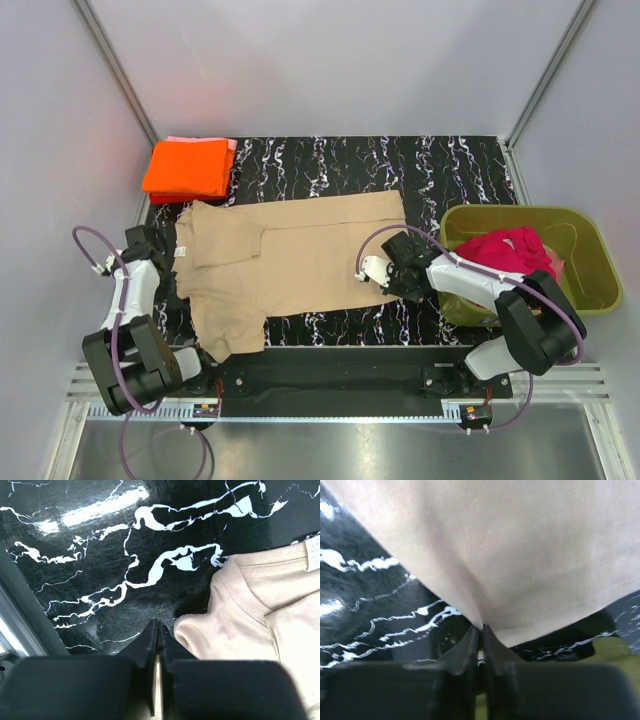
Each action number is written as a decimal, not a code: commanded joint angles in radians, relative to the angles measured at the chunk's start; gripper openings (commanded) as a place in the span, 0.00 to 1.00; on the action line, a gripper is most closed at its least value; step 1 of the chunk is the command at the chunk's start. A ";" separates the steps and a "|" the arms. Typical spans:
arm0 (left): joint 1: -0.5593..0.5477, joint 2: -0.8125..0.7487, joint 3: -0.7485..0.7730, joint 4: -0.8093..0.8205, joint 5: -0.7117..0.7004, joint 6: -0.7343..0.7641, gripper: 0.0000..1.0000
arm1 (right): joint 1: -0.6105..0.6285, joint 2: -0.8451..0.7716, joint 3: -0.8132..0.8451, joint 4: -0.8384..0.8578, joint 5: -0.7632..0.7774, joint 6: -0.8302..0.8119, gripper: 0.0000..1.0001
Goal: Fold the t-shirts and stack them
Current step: Fold the tshirt
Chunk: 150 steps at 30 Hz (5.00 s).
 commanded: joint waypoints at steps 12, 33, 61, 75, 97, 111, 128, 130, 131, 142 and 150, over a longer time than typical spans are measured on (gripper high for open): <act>-0.028 -0.192 -0.019 -0.121 0.138 -0.040 0.40 | -0.002 -0.100 0.060 -0.093 -0.097 0.024 0.00; -0.106 -0.118 -0.146 -0.014 0.113 -0.080 0.45 | -0.002 -0.130 0.168 -0.115 -0.120 -0.008 0.00; -0.155 -0.069 -0.200 0.041 0.116 -0.078 0.00 | 0.048 -0.267 0.097 -0.110 -0.061 0.012 0.00; -0.160 -0.220 -0.060 -0.172 -0.030 -0.106 0.00 | 0.051 -0.334 0.140 -0.285 -0.123 0.056 0.00; -0.160 -0.177 0.156 -0.157 -0.077 -0.035 0.00 | 0.122 -0.170 0.209 -0.322 -0.058 0.058 0.00; -0.179 0.065 0.275 -0.051 0.009 -0.034 0.00 | 0.033 -0.027 0.275 -0.222 -0.029 -0.033 0.00; -0.238 0.382 0.507 -0.030 -0.026 -0.037 0.00 | -0.061 0.184 0.415 -0.198 -0.015 -0.108 0.00; -0.242 0.398 0.521 -0.030 -0.036 -0.037 0.00 | -0.074 0.197 0.416 -0.193 -0.014 -0.128 0.00; -0.247 0.408 0.532 -0.028 -0.040 -0.035 0.00 | -0.081 0.200 0.418 -0.192 -0.015 -0.129 0.00; -0.272 0.497 0.630 -0.030 -0.069 0.005 0.00 | -0.122 0.258 0.473 -0.187 -0.021 -0.155 0.00; -0.273 0.530 0.664 -0.030 -0.094 0.009 0.00 | -0.140 0.305 0.499 -0.176 -0.018 -0.168 0.00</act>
